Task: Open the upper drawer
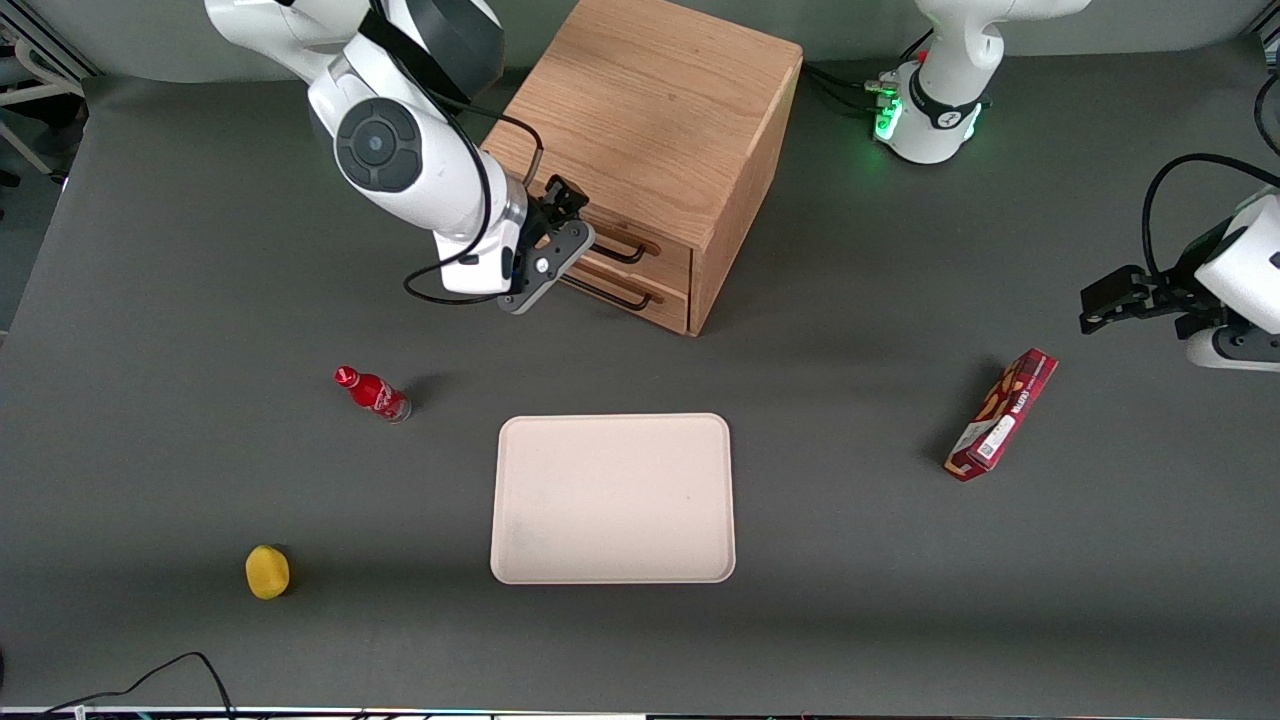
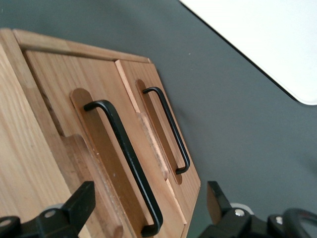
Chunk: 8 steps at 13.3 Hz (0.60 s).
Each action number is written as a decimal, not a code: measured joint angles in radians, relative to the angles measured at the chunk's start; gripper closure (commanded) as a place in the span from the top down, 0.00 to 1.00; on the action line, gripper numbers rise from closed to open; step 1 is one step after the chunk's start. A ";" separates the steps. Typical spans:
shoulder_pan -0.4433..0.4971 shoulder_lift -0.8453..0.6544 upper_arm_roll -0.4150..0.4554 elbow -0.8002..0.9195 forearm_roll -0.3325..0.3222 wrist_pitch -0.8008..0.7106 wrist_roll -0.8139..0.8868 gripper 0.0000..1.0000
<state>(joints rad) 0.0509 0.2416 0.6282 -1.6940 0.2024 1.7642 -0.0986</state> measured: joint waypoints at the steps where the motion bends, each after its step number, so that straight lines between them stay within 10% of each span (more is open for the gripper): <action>1: 0.003 0.003 0.000 -0.006 0.000 0.001 -0.031 1.00; 8: 0.035 0.008 0.002 -0.050 -0.011 0.055 -0.162 1.00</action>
<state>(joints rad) 0.0857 0.2499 0.6300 -1.7439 0.1919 1.8191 -0.2603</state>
